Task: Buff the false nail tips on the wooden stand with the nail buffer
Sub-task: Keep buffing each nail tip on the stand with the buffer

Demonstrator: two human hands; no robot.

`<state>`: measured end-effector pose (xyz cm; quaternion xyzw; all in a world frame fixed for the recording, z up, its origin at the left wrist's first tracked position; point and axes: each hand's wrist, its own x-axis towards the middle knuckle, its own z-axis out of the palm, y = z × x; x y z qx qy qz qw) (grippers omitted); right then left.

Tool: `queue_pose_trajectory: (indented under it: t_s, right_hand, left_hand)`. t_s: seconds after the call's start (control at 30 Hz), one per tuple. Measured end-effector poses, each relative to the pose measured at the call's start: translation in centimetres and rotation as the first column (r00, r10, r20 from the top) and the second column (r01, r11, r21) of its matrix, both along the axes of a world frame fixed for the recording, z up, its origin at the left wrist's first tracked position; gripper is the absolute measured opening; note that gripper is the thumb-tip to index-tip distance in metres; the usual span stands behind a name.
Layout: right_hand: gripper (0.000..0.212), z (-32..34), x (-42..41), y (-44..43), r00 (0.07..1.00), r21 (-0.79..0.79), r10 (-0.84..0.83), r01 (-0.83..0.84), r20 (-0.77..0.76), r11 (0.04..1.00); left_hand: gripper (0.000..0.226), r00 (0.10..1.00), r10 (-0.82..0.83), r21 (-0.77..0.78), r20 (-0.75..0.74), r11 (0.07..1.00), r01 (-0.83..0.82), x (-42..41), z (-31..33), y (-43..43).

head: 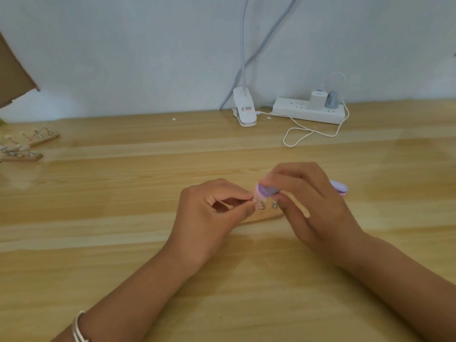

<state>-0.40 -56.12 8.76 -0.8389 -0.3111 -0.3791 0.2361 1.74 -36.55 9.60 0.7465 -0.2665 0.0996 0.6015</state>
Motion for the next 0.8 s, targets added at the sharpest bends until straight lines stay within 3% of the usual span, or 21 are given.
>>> queue_pose_trajectory:
  t_s: [0.17, 0.27, 0.37, 0.5, 0.63, 0.8]
  right_hand:
    - [0.031, 0.1, -0.1, 0.6, 0.986, -0.165, 0.000, 0.028, 0.167, 0.986]
    - [0.036, 0.4, 0.2, 0.2, 0.992, -0.100, -0.066, 0.077, 0.103, 0.992]
    - [0.035, 0.4, -0.2, 0.6, 0.997, -0.032, -0.020, 0.023, 0.080, 0.999]
    - [0.026, 0.1, -0.3, 1.0, 0.993, -0.090, -0.005, 0.016, 0.120, 0.996]
    - [0.034, 0.3, 0.2, -0.2, 0.995, -0.030, -0.086, 0.088, 0.047, 0.996]
    - [0.034, -0.1, -0.4, 0.9, 0.994, -0.031, 0.038, -0.035, 0.104, 0.999]
  left_hand:
    - [0.006, 1.000, -0.024, -0.028, 0.016, 0.999, 0.024, -0.4, 0.3, 0.1]
    - [0.010, 0.999, -0.004, -0.034, -0.049, 0.999, 0.002, -0.2, 0.4, 0.0]
    - [0.011, 0.996, -0.022, -0.024, -0.087, 1.000, 0.020, -0.3, 0.3, 0.0]
    - [0.013, 0.995, -0.044, -0.019, -0.088, 0.999, 0.042, -0.5, 0.4, 0.0]
    - [0.008, 0.985, -0.007, -0.041, -0.173, 0.999, 0.000, -0.2, 0.3, -0.1]
    - [0.017, 0.991, -0.052, -0.039, -0.123, 0.998, 0.048, -0.5, 0.4, 0.0]
